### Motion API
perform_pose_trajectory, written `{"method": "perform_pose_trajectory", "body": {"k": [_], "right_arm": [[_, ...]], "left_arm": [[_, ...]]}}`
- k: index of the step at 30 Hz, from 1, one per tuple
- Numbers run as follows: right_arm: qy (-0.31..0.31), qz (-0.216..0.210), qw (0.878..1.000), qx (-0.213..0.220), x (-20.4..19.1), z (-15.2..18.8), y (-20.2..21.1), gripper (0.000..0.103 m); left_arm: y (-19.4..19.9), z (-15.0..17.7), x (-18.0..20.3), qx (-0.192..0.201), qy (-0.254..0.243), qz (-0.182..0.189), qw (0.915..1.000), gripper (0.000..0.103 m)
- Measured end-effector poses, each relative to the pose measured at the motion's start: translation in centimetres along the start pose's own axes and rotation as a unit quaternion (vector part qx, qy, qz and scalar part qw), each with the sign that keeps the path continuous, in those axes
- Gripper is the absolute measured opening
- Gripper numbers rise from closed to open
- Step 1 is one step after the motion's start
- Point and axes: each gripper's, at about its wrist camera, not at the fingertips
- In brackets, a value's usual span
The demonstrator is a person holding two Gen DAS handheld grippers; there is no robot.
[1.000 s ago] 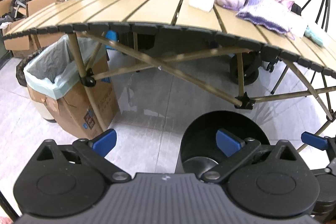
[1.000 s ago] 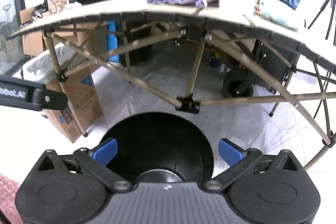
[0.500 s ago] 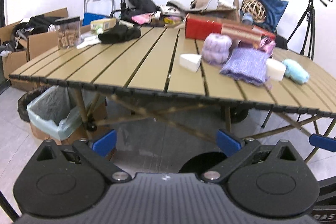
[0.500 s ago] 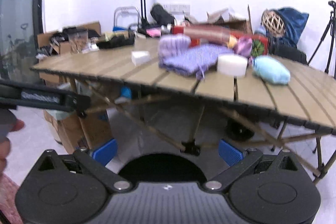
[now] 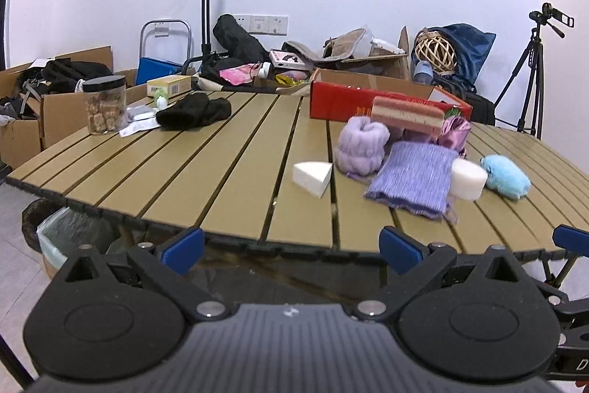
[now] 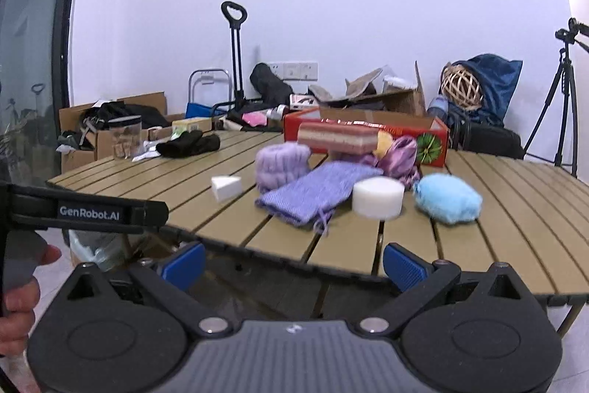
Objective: Collect trash
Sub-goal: 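Raise both tools from the bin back toward the table, then grasp the white foam wedge with the left gripper while the right gripper approaches the white cylinder sponge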
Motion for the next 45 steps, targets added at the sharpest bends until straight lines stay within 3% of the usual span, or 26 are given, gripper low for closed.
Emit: {"method": "perform_pose_trajectory", "body": {"k": [9, 23, 29, 35, 43, 45], "right_arm": [[-0.013, 0.032, 0.999, 0.033, 1.5, -2.0, -1.9, 0.103], [-0.032, 0.078, 0.995, 0.055, 4.9, -4.3, -5.8, 0.103], [-0.022, 0.086, 0.995, 0.050, 5.4, -4.3, -7.4, 0.103], [-0.021, 0.087, 0.995, 0.047, 5.9, -4.5, -8.6, 0.103], [-0.016, 0.090, 0.995, 0.038, 6.1, -4.4, -10.4, 0.103], [-0.014, 0.093, 0.995, 0.036, 6.1, -4.3, -10.8, 0.103]], "left_arm": [[-3.0, -2.7, 0.1, -0.003, 0.004, 0.010, 0.9999, 0.103], [-9.8, -4.8, 1.3, -0.019, -0.018, -0.023, 0.9994, 0.103], [-11.7, -5.0, 1.6, -0.027, -0.021, -0.035, 0.9988, 0.098], [-13.4, -4.8, 1.4, -0.046, -0.010, -0.031, 0.9984, 0.086], [-14.6, -4.6, 0.9, -0.052, 0.001, -0.017, 0.9985, 0.053], [-14.5, -4.6, 1.0, -0.049, 0.003, -0.014, 0.9987, 0.049]]}}
Point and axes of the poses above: each gripper's, at about its wrist camera, not at the fingertips, and y roughly against the way its jaws point, x to its right, z to its underside, and after that the axes turned 11 degrees about -y, right-handed
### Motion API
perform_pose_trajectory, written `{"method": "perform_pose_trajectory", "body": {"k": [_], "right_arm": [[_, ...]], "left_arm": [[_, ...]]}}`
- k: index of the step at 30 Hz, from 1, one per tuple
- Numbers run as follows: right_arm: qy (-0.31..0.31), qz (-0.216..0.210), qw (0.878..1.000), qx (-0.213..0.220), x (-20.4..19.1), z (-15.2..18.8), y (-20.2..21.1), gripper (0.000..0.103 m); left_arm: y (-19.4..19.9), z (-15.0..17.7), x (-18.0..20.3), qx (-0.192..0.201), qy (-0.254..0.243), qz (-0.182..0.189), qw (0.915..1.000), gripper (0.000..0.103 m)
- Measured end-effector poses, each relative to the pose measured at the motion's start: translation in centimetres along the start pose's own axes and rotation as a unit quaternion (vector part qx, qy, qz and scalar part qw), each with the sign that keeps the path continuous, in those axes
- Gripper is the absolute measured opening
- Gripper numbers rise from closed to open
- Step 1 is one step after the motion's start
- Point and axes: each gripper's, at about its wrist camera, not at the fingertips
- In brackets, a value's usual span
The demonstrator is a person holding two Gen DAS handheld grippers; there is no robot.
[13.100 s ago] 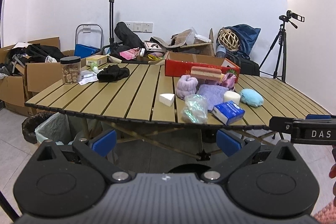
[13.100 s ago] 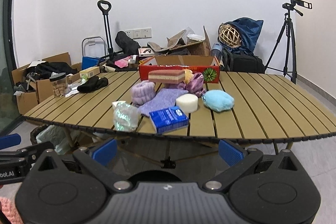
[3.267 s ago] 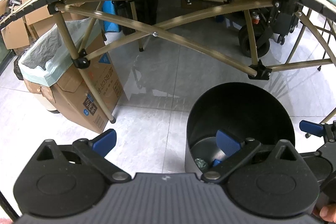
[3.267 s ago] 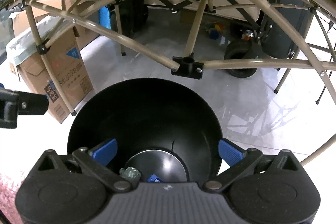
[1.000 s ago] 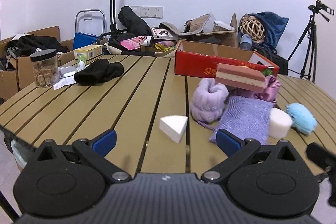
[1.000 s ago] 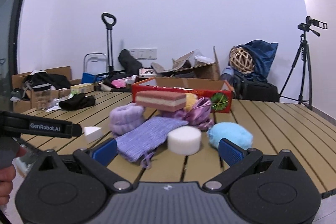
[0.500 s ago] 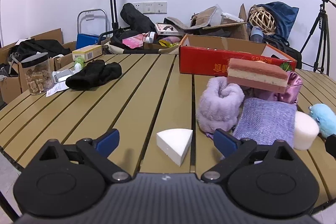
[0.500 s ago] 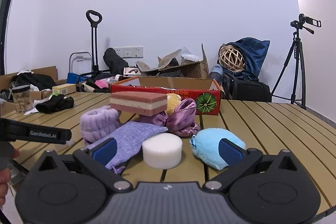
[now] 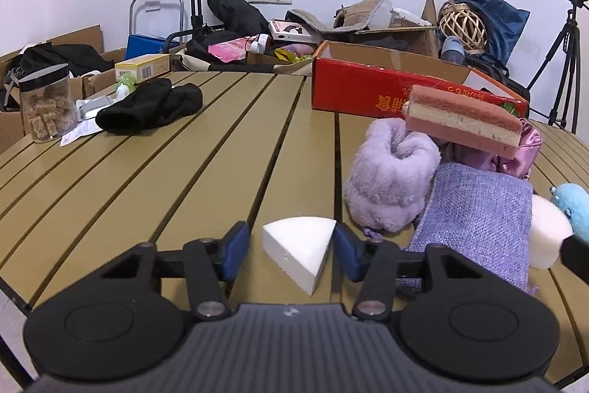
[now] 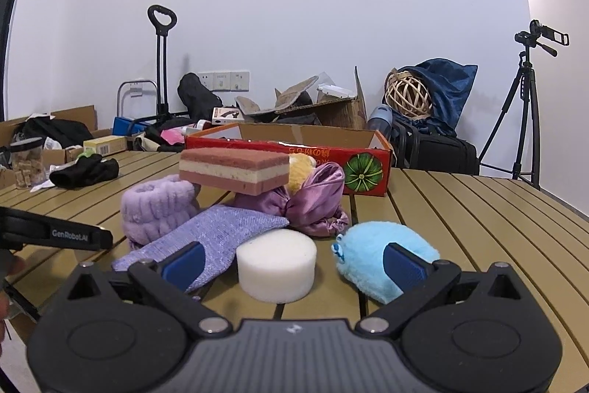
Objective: Collect trash
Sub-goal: 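Grasp the white foam wedge with the left gripper while the right gripper approaches the white cylinder sponge, then close the right gripper on the white cylinder sponge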
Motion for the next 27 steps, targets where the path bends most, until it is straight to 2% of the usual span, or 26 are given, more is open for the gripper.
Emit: {"method": "perform_pose_trajectory", "body": {"k": [1, 4, 13, 19, 21, 25, 27], "right_arm": [[0.000, 0.001, 1.000, -0.001, 0.0, 0.0, -0.1, 0.103], [-0.004, 0.001, 1.000, -0.006, 0.1, 0.1, -0.6, 0.103], [-0.008, 0.001, 1.000, -0.018, 0.1, 0.1, -2.2, 0.101], [-0.007, 0.000, 1.000, -0.023, -0.2, 0.3, -2.6, 0.086], [-0.008, 0.002, 1.000, -0.021, -0.4, 0.3, -2.6, 0.078], [-0.005, 0.000, 1.000, -0.022, -0.7, 0.4, -2.9, 0.069], [-0.004, 0.000, 1.000, -0.022, -0.8, 0.5, -3.0, 0.059]], "left_arm": [[0.0, 0.0, -0.1, 0.002, 0.002, 0.003, 1.0000, 0.041], [0.1, 0.0, -0.3, 0.008, 0.007, 0.009, 0.9999, 0.034], [2.0, 0.0, -0.7, 0.037, 0.003, -0.002, 0.9993, 0.033], [2.9, 0.4, -1.3, 0.043, 0.005, -0.004, 0.9990, 0.033], [3.2, 0.4, -1.5, 0.045, 0.006, -0.003, 0.9990, 0.033], [3.5, 0.5, -1.9, 0.047, 0.007, -0.004, 0.9989, 0.033], [3.5, 0.6, -2.1, 0.047, 0.008, -0.004, 0.9989, 0.033]]}}
Point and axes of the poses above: each gripper's, at about its wrist camera, not at the fingertips, and y roughly against the way its jaws point, x to its right, z to its underside, and after that the axes turned 11 degrees about -y, right-handed
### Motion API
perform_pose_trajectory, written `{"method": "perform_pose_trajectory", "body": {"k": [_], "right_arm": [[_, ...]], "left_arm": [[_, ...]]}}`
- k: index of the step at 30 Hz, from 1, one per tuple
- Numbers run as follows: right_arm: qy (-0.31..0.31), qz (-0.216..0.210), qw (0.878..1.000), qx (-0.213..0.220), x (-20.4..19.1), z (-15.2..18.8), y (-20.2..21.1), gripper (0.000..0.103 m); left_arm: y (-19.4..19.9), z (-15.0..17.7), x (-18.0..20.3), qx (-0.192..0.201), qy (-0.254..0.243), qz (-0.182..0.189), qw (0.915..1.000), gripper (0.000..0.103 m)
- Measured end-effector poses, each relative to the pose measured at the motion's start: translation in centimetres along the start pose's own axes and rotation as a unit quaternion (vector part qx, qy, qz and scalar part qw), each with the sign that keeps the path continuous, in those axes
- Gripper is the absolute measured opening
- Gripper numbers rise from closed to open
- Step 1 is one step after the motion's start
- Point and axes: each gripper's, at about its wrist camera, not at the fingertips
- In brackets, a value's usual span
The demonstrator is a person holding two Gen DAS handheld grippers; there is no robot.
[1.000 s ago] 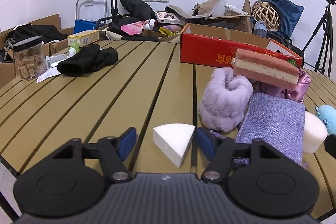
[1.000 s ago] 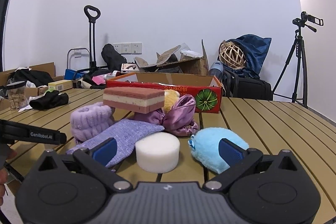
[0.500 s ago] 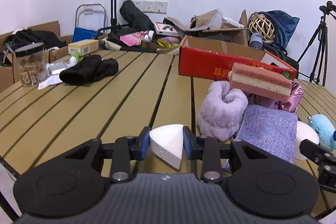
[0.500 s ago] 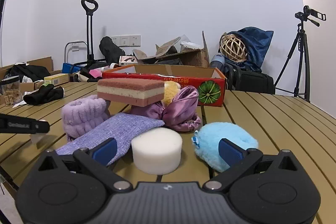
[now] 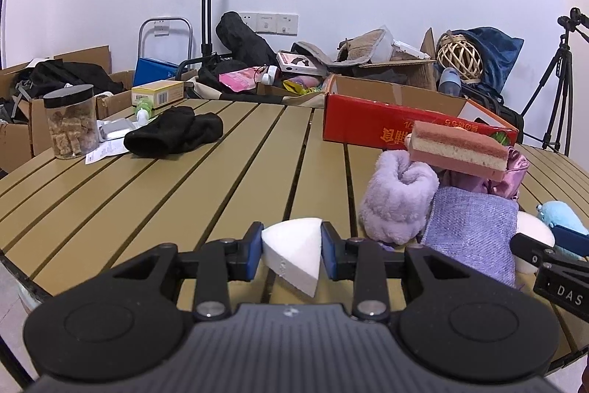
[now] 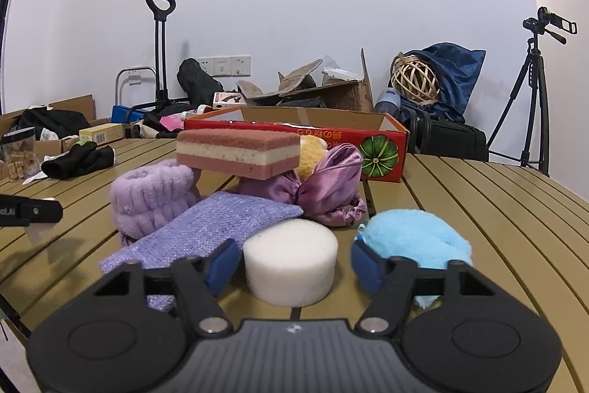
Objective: Collect trash
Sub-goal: 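Close the right gripper on the white cylinder sponge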
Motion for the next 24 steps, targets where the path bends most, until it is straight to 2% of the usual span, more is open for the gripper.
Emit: {"method": "perform_pose_trajectory", "body": {"k": [7, 12, 24], "right_arm": [[-0.010, -0.007, 1.000, -0.012, 0.2, -0.1, -0.3, 0.057], [-0.020, -0.013, 1.000, -0.016, 0.5, -0.1, -0.2, 0.048], [-0.027, 0.002, 1.000, -0.009, 1.3, -0.3, 1.0, 0.043]], "left_arm": [[0.4, 0.1, -0.1, 0.003, -0.002, 0.003, 1.0000, 0.033], [0.6, 0.1, 0.2, 0.006, -0.008, 0.003, 0.9999, 0.033], [1.3, 0.2, 0.2, 0.015, -0.011, 0.002, 0.9998, 0.033]]}}
Point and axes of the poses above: each gripper's, at about its wrist camera, not at the fingertips, and y roughly against the way its jaws point, x to its right, z to its underside, and after that the axes turned 11 degrees about -y, right-handed
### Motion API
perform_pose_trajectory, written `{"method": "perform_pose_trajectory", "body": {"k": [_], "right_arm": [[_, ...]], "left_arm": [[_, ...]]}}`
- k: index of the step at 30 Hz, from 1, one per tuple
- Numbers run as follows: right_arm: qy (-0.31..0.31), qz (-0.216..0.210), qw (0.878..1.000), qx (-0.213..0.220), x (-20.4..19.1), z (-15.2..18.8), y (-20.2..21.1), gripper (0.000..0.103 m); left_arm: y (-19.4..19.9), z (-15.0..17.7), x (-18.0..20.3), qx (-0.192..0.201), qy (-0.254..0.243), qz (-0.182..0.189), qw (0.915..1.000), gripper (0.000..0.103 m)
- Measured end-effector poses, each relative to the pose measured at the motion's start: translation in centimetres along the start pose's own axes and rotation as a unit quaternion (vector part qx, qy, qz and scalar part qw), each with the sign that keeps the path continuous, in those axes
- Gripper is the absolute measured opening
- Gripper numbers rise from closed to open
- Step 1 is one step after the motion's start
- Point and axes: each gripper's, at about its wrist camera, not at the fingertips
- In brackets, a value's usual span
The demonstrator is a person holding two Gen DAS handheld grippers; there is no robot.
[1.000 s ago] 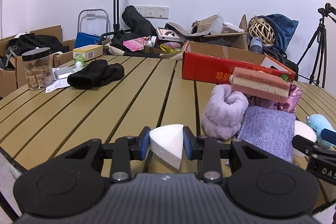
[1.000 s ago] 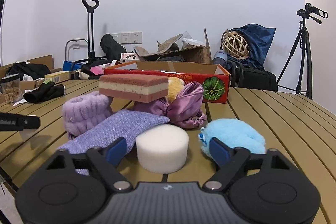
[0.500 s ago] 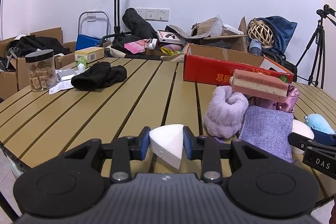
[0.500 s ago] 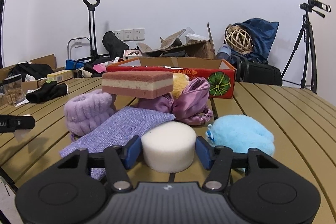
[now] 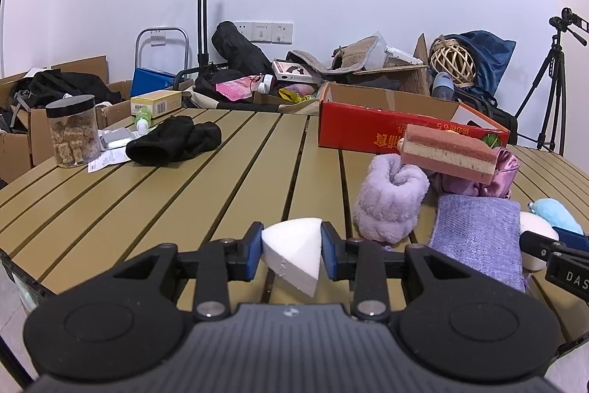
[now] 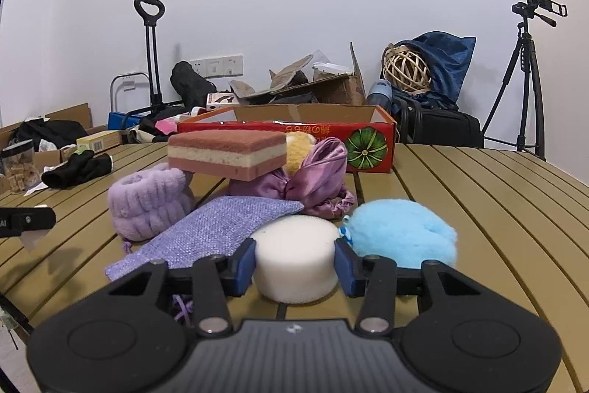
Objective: Collect trash
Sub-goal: 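Close the right gripper on the white cylinder sponge, then carry the wedge and cylinder sponge with both tools down over the black bin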
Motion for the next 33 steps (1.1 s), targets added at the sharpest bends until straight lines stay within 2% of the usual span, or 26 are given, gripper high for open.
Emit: {"method": "perform_pose_trajectory", "body": {"k": [21, 33], "right_arm": [[-0.037, -0.013, 0.997, 0.072, 1.3, -1.8, 4.4, 0.038], [-0.022, -0.040, 0.996, 0.080, 0.7, -1.0, 6.7, 0.038]], "left_arm": [[1.0, 0.0, -0.5, 0.010, 0.001, 0.002, 0.9999, 0.033], [2.5, 0.5, -0.4, 0.021, -0.006, 0.012, 0.9997, 0.033]]}}
Point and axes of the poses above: each gripper's, at about its wrist camera, not at the fingertips, and y roughly against the way its jaws point, x to its right, z to its underside, and after that the axes turned 11 degrees about -y, right-handed
